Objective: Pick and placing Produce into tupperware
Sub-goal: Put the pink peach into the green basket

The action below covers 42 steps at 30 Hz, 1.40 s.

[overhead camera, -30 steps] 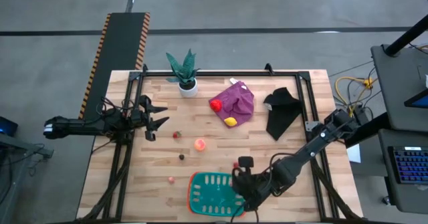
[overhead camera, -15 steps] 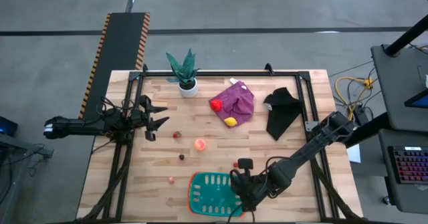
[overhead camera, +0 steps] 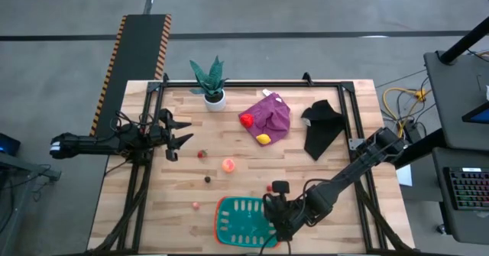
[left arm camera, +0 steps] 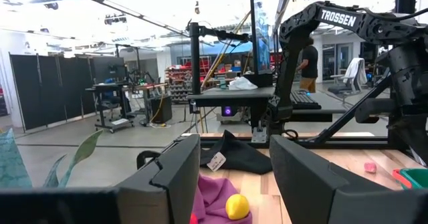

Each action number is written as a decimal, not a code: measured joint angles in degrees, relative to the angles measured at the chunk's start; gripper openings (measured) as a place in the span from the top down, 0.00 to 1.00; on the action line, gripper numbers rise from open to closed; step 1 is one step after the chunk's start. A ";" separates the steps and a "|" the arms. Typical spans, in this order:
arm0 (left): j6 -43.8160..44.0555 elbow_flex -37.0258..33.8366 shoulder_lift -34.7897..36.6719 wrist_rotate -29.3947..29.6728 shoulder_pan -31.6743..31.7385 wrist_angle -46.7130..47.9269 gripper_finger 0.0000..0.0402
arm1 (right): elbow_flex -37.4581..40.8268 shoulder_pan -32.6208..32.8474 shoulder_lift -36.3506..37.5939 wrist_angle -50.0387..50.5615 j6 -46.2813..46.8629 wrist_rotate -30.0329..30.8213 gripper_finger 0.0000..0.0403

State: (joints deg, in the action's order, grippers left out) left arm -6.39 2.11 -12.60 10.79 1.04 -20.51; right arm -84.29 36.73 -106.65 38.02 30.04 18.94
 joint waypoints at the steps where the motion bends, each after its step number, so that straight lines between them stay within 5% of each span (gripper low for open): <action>1: 0.00 0.00 0.02 0.00 0.01 0.00 0.58 | 0.00 0.00 0.00 0.00 0.00 0.03 0.71; 7: 0.00 0.00 0.02 0.00 0.02 0.00 0.58 | -0.55 0.25 1.12 6.81 1.80 -1.63 0.68; 13: 0.00 0.00 -0.03 0.00 0.00 -0.07 0.58 | 0.12 4.47 5.36 26.27 20.36 -5.00 0.70; 19: 0.00 0.00 0.13 0.00 0.00 -0.38 0.58 | 2.21 14.77 9.95 34.61 38.51 5.74 0.68; 26: 0.04 0.00 0.04 -0.01 0.02 -1.57 0.58 | 7.53 25.13 13.42 34.64 58.95 9.76 0.50; 32: 0.04 0.00 0.01 0.00 0.02 -1.55 0.58 | 14.69 26.95 11.17 29.45 63.41 6.15 0.33; 42: 0.02 0.00 0.03 0.13 0.01 -1.62 0.58 | 25.37 27.12 10.38 13.37 62.75 4.44 0.34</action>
State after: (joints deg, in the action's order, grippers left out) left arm -6.37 2.11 -12.57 10.92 1.05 -22.13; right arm -58.92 63.86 -96.27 51.39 92.79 23.38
